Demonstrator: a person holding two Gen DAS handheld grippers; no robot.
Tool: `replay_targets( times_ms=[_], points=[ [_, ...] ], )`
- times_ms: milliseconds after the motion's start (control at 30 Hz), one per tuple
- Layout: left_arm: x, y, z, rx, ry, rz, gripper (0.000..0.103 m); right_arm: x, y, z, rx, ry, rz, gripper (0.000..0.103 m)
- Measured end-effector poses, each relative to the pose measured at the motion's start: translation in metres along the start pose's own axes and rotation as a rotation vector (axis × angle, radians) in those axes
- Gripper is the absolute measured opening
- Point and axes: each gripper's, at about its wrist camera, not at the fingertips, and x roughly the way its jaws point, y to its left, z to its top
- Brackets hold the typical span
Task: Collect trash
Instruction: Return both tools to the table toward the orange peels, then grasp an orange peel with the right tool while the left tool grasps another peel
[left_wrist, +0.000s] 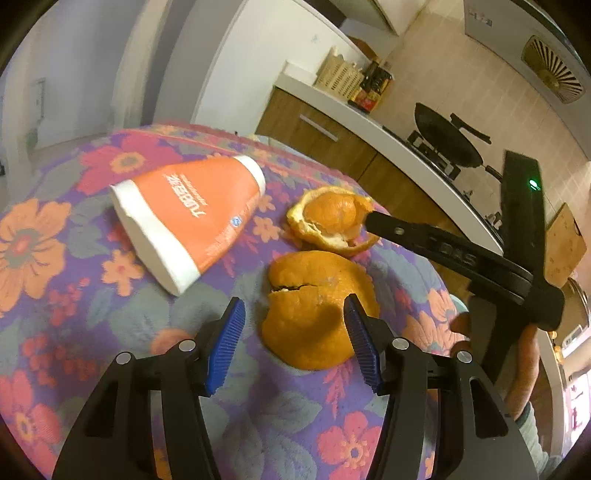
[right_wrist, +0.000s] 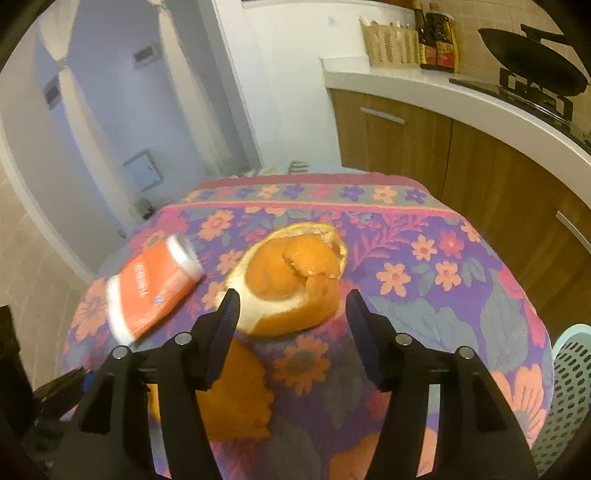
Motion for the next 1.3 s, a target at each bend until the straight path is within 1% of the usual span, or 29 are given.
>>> replay_targets(
  times_ms=[100,233,367,400,433,467,533,633,700,800,933,1033,1233,1300],
  points=[
    [0.005,-0.002,0.002,0.005,0.007,0.001,0.056,0.013,-0.007,-0.001,0.032,0.034,-0.009,0.056],
    [0.011,-0.004,0.005,-0.001,0.015,-0.004,0.058,0.029,-0.022,-0.007,0.099,0.098,0.031,0.056],
    [0.017,-0.008,0.004,-0.006,0.03,-0.019,0.061,0.03,-0.032,-0.008,0.141,0.114,0.082,0.055],
    [0.019,-0.008,0.003,-0.01,0.041,-0.032,0.061,0.03,-0.033,-0.008,0.147,0.113,0.087,0.048],
    [0.02,-0.007,0.003,-0.018,0.044,-0.04,0.061,0.03,-0.035,-0.009,0.154,0.116,0.105,0.037],
    [0.021,-0.006,0.003,-0.031,0.048,-0.049,0.062,0.031,-0.035,-0.009,0.157,0.126,0.116,0.035],
    [0.024,-0.004,0.001,-0.045,0.062,-0.064,0.064,0.031,-0.036,-0.01,0.161,0.127,0.116,0.02],
    [0.027,-0.004,-0.001,-0.058,0.081,-0.086,0.066,0.03,-0.037,-0.01,0.167,0.12,0.12,0.009],
    [0.027,-0.007,-0.003,-0.049,0.083,-0.084,0.066,0.029,-0.037,-0.01,0.173,0.11,0.11,0.005],
    [0.028,-0.014,-0.006,-0.021,0.088,-0.079,0.066,0.024,-0.037,-0.009,0.175,0.084,0.106,0.004],
    [0.028,-0.023,-0.009,0.017,0.097,-0.104,0.059,0.015,-0.032,-0.009,0.142,0.038,0.06,0.003],
    [0.025,-0.028,-0.013,0.045,0.097,-0.115,0.054,0.008,-0.028,-0.008,0.125,-0.001,0.042,0.003],
    [0.02,-0.04,-0.019,0.094,0.093,-0.141,0.037,-0.01,-0.032,-0.011,0.139,-0.089,0.028,0.003],
    [0.018,-0.044,-0.02,0.102,0.086,-0.149,0.03,-0.018,-0.036,-0.012,0.154,-0.12,0.039,0.003]
  ],
)
